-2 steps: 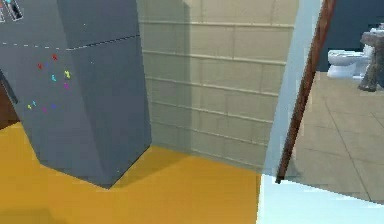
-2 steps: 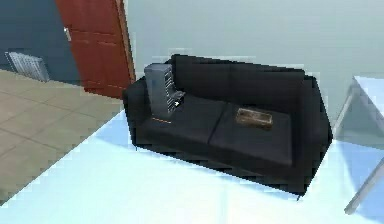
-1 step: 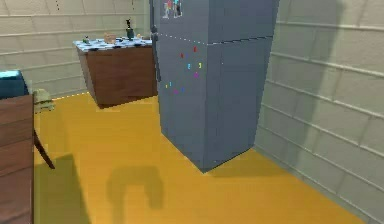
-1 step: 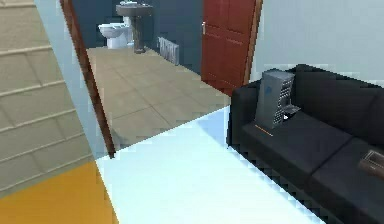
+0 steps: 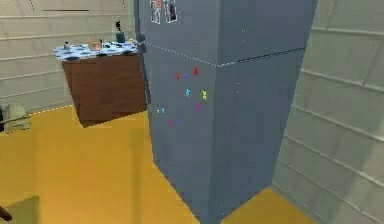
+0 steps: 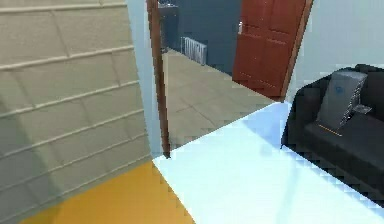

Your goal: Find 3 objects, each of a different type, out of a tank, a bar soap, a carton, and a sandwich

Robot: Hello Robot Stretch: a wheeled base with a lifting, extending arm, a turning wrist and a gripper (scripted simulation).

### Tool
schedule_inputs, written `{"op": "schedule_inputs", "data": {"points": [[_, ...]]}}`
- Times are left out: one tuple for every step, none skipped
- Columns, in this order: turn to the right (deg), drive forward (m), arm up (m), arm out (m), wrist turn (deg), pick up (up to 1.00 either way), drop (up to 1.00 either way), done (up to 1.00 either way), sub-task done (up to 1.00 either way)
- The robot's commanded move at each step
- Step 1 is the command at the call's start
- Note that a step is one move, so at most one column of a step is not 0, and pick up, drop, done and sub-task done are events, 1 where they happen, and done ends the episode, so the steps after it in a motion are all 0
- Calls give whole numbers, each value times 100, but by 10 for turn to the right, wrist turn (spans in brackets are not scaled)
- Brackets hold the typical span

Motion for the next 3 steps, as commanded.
{"op": "schedule_inputs", "data": {"points": [[-330, 0, 0, 0, 0, 0, 0, 0, 0], [0, 100, 0, 0, 0, 0, 0, 0, 0], [-30, 0, 0, 0, 0, 0, 0, 0, 0]]}}
